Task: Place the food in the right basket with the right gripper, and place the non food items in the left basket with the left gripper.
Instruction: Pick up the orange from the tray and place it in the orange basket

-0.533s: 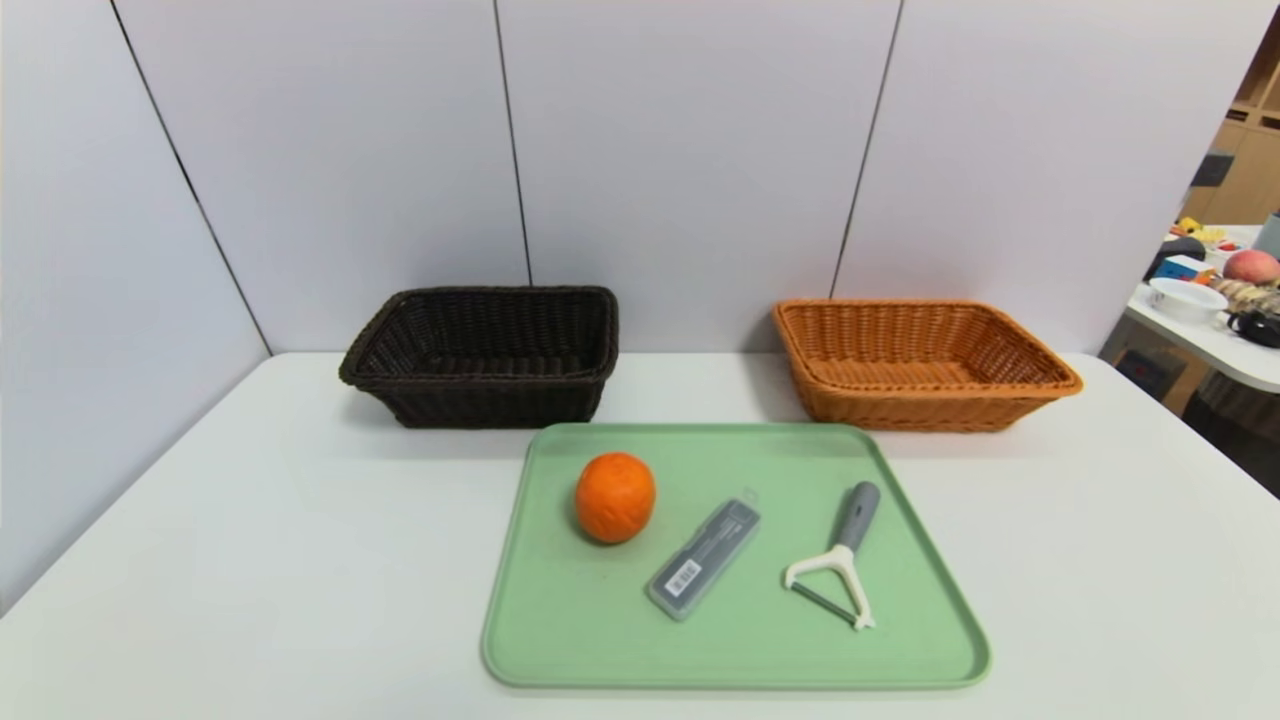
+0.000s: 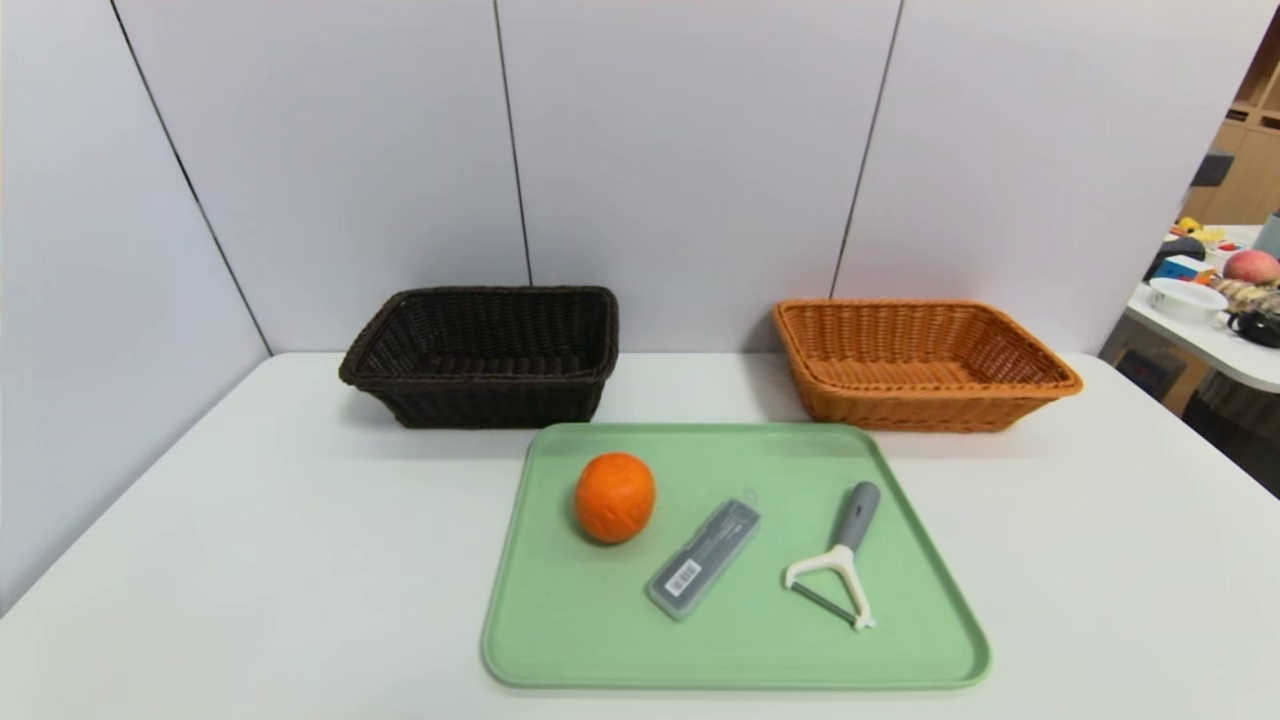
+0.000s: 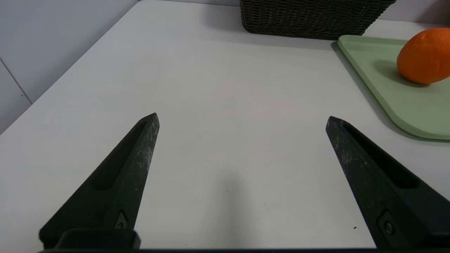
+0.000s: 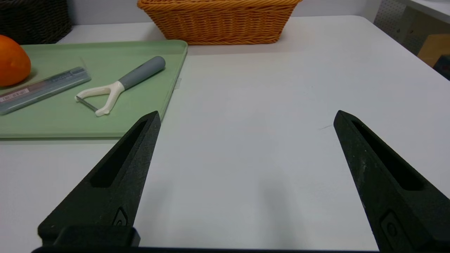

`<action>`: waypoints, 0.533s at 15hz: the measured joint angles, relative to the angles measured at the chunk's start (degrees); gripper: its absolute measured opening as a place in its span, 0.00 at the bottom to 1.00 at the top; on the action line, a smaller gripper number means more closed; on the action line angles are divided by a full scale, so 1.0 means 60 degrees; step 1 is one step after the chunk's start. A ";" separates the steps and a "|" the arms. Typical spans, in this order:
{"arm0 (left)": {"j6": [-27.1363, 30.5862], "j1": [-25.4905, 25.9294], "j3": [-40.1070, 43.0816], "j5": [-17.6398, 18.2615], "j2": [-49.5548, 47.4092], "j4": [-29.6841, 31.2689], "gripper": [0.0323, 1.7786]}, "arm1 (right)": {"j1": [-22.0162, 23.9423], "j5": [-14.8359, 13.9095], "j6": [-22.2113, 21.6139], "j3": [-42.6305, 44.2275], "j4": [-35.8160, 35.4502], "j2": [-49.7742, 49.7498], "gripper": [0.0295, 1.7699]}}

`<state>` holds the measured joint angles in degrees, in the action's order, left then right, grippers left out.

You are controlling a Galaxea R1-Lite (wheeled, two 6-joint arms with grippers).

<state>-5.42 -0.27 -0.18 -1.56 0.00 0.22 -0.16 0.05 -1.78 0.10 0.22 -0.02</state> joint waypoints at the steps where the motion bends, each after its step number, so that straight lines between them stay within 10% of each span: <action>1: 0.0004 0.0000 0.0000 0.0004 0.0000 0.0004 0.95 | 0.0000 0.0004 0.0000 0.0000 0.0004 0.0000 0.96; 8: 0.0098 0.0000 0.0008 0.0004 0.0000 0.0004 0.95 | 0.0000 0.0010 0.0067 0.0000 -0.0018 0.0000 0.96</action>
<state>-4.84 -0.27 -0.13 -1.54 0.00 0.24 -0.16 0.11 -1.38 0.10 0.11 -0.02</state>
